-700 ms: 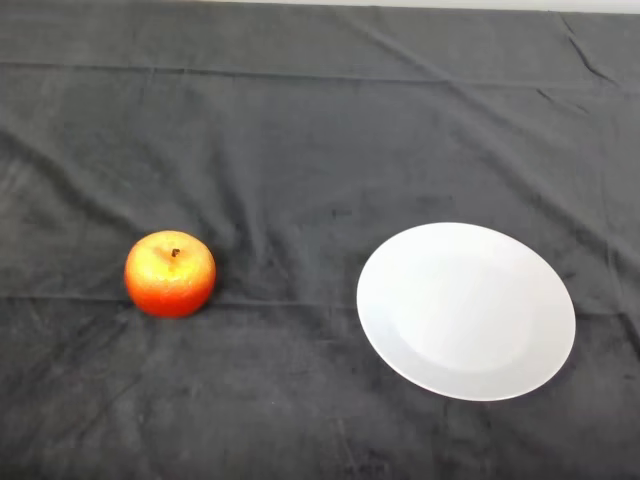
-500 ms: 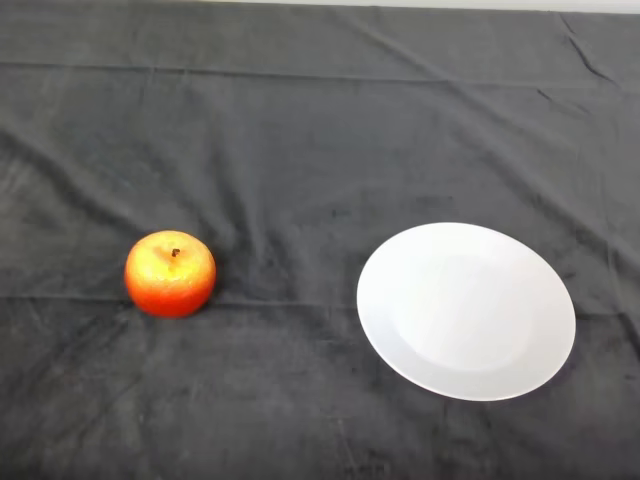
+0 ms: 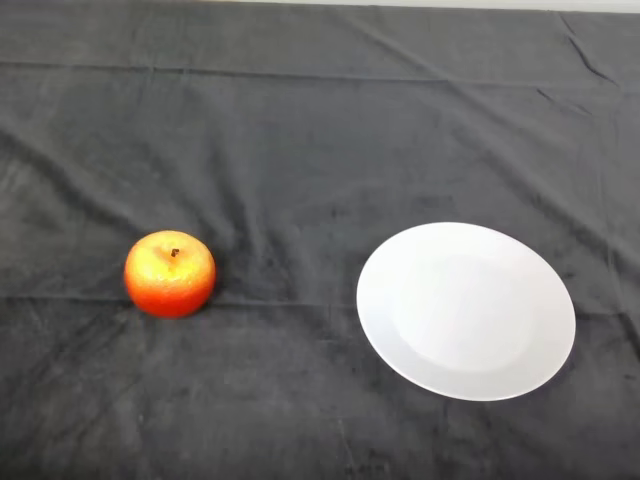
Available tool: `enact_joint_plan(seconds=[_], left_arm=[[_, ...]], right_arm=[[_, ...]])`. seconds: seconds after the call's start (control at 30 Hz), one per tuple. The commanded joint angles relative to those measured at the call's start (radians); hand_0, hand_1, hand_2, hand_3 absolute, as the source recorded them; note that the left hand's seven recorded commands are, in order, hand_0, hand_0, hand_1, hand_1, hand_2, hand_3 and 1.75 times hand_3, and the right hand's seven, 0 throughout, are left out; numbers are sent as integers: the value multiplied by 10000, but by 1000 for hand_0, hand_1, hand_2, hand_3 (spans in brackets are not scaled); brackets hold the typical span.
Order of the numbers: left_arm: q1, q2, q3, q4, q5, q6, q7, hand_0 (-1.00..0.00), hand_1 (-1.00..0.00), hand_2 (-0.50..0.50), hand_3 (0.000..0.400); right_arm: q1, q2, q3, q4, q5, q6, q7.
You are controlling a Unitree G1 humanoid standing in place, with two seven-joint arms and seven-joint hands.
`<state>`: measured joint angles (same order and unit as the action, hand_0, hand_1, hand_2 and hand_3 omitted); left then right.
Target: Move the apple to the plate
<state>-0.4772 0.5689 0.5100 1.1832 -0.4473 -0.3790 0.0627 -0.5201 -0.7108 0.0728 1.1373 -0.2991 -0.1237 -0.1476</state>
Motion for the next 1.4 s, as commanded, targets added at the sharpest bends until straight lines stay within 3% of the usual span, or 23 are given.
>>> enact_joint_plan(seconds=[0.03, 0.83, 1.4], left_arm=[[-431, -109, -308, -524, 284, -235, -111, 0, 0, 0, 0], [-543, -1179, -2438, -938, 2684, -1134, -290, 0, 0, 0, 0], [-444, -2009, -3720, -1141, 3860, -1823, -561, 0, 0, 0, 0]], right_arm=[[746, 455, 214, 333, -215, 77, 96], [792, 455, 201, 240, -199, 123, 109], [820, 455, 191, 180, -190, 155, 119]])
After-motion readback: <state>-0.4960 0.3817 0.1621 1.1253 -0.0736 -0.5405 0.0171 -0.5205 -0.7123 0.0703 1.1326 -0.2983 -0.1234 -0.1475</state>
